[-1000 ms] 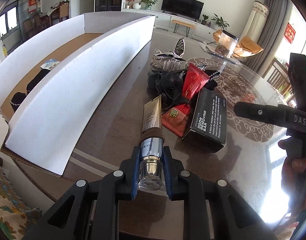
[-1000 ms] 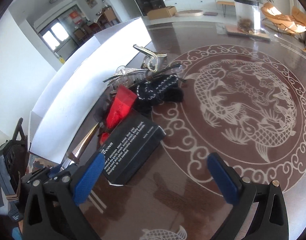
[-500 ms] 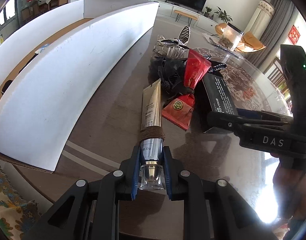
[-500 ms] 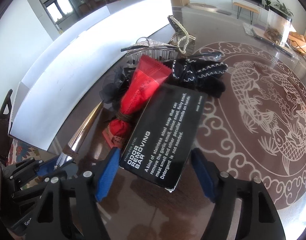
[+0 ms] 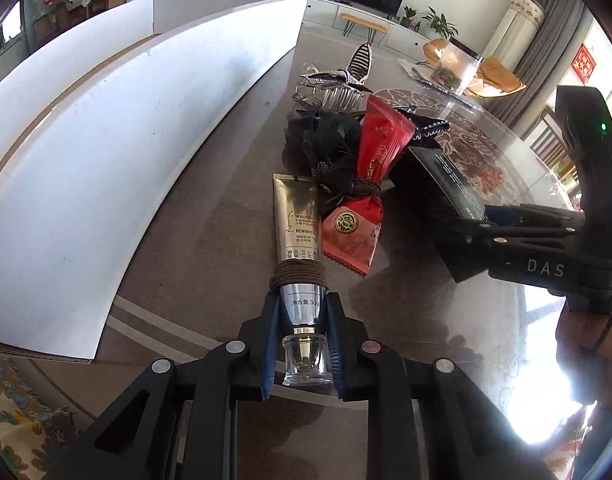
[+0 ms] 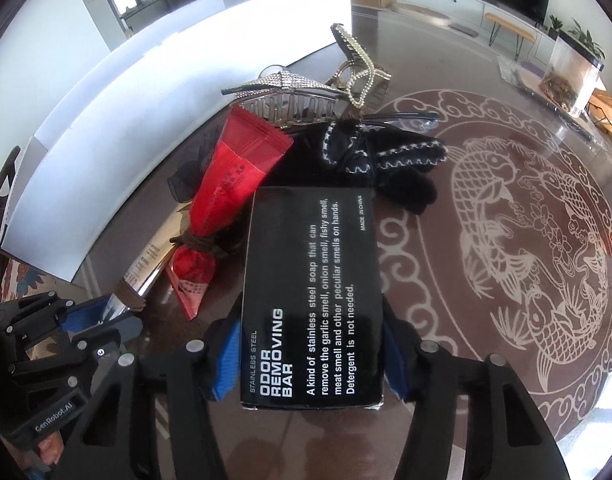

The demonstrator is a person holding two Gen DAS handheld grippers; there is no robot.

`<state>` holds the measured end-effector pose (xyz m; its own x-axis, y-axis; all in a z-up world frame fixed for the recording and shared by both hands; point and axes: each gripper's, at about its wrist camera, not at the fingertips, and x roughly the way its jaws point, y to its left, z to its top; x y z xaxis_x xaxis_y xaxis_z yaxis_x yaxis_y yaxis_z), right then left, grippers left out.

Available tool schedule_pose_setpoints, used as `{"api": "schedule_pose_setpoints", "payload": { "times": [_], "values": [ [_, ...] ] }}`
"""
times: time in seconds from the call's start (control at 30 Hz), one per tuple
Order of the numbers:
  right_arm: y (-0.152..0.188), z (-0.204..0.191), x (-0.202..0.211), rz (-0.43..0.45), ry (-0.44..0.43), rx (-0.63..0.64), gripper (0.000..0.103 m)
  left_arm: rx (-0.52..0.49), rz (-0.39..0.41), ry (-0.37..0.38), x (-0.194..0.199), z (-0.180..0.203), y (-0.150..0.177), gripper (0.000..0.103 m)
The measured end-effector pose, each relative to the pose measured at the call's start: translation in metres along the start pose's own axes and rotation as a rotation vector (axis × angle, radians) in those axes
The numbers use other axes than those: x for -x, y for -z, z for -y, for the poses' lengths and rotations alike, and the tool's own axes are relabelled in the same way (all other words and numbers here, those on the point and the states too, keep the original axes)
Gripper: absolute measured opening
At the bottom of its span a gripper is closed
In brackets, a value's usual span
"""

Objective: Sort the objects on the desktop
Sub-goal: 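Grasp the black odor removing bar box with the right tool while the left tool holds the tube, then carry the tube and the black box into the white tray with both tools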

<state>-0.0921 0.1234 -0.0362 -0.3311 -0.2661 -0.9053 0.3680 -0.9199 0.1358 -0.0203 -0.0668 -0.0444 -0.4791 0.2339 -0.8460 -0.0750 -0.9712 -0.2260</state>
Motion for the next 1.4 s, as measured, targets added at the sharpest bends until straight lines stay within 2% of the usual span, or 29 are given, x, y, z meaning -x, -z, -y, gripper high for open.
{"api": "schedule_pose_setpoints", "payload": {
  "times": [0.1, 0.27, 0.33, 0.4, 0.53, 0.63, 0.77, 0.83, 0.87, 0.93, 1.1, 1.4],
  "values": [
    [0.018, 0.025, 0.026, 0.028, -0.044, -0.048, 0.059, 0.027, 0.063, 0.051, 0.016, -0.003, 0.001, 0.021],
    [0.045, 0.062, 0.064, 0.072, -0.051, -0.096, 0.059, 0.034, 0.115, 0.072, 0.027, -0.001, 0.005, 0.021],
    [0.053, 0.07, 0.075, 0.085, -0.051, -0.11, 0.059, 0.035, 0.098, 0.093, 0.027, 0.0, 0.005, 0.021],
    [0.059, 0.077, 0.08, 0.087, -0.054, -0.114, 0.059, 0.018, 0.045, 0.103, 0.02, 0.0, 0.007, 0.021],
    [0.064, 0.083, 0.08, 0.085, -0.069, -0.113, 0.059, -0.018, -0.044, 0.069, 0.003, 0.011, 0.003, 0.022],
    [0.071, 0.079, 0.084, 0.09, -0.088, -0.112, 0.059, -0.042, -0.11, 0.004, -0.012, 0.019, 0.002, 0.022],
    [0.076, 0.075, 0.087, 0.097, -0.116, -0.115, 0.059, -0.079, -0.116, -0.068, -0.022, 0.034, -0.008, 0.031],
    [0.076, 0.073, 0.089, 0.101, -0.12, -0.109, 0.059, -0.149, -0.116, -0.132, -0.028, 0.048, -0.009, 0.028],
    [0.076, 0.072, 0.09, 0.103, -0.124, -0.106, 0.059, -0.181, -0.111, -0.163, -0.03, 0.054, -0.009, 0.021],
    [0.074, 0.07, 0.095, 0.113, -0.131, -0.099, 0.059, -0.167, -0.091, -0.126, -0.028, 0.053, -0.01, 0.021],
    [0.064, 0.058, 0.116, 0.158, -0.143, -0.063, 0.059, -0.077, 0.041, -0.032, 0.005, 0.038, -0.008, 0.021],
    [0.041, 0.025, 0.133, 0.2, -0.167, 0.018, 0.059, -0.002, 0.223, 0.008, 0.066, 0.02, -0.006, 0.021]
  ]
}}
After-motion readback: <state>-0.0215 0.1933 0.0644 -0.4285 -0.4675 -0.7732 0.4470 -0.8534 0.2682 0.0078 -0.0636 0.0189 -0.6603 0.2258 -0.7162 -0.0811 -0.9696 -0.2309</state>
